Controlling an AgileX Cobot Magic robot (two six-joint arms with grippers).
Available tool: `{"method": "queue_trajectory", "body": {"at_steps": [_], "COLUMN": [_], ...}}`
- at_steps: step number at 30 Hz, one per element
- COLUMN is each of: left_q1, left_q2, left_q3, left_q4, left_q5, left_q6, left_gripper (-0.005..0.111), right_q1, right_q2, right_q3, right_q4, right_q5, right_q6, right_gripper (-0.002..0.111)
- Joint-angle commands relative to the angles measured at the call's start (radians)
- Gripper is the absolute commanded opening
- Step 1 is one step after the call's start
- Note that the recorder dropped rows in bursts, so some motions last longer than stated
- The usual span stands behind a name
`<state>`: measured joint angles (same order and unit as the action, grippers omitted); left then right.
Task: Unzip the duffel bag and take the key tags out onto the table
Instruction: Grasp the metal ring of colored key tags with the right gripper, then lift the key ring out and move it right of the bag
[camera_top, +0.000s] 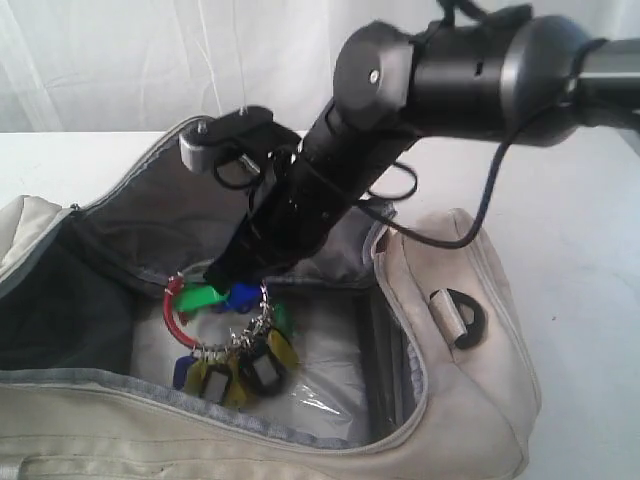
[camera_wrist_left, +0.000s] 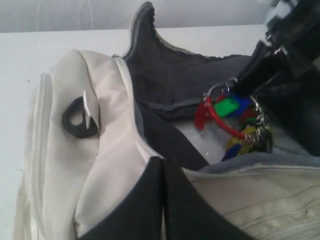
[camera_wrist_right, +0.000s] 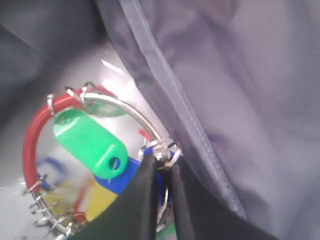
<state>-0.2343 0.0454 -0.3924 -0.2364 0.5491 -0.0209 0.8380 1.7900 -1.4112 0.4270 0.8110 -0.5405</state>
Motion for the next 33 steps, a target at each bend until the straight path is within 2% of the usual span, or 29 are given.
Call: {"method": "queue_trajectory", "body": {"at_steps": [1,7,10,16,22,28,33], "left_q1": [0.003,0.003,0.003,0.003,0.003,0.003,0.003], "left_q2": [0.003,0.003,0.003,0.003,0.003,0.003,0.003], "left_q3": [0.014,0.014,0.014,0.014,0.014,0.014,0.014], "left_q4": [-0.026,-0.026,-0.029,-0.029,-0.029,-0.029,-0.029], "left_q5": [-0.010,-0.045,-0.031,0.015,0.041,0.041,0.041], "left_q6": [0.003,0.003,0.003,0.003,0.003,0.003,0.003], "left_gripper": [0.000,0.000,0.000,0.000,0.000,0.000,0.000], "right_q1": [0.003,-0.001,-0.001,-0.007,-0.105,-0.225,-0.307], "right_q2": [-0.119,-0.265,-0.338,-0.465,-0.552,-0.605,-0.601], "right_q3": [-0.012,-0.012,-0.012,-0.012,-0.012,0.029,0.137], "right_q4": [0.001,-0.039,-0.184,-0.606,-0.720,-0.734,-0.798], "right_q5": [0.011,0.013,0.023,0.132,0.301,0.309,0.321], "right_q6": [-0.032,-0.039,-0.017,0.216,0.243,0.273,0.326], "right_gripper": [0.000,0.000,0.000,0.000,0.000,0.000,0.000]}}
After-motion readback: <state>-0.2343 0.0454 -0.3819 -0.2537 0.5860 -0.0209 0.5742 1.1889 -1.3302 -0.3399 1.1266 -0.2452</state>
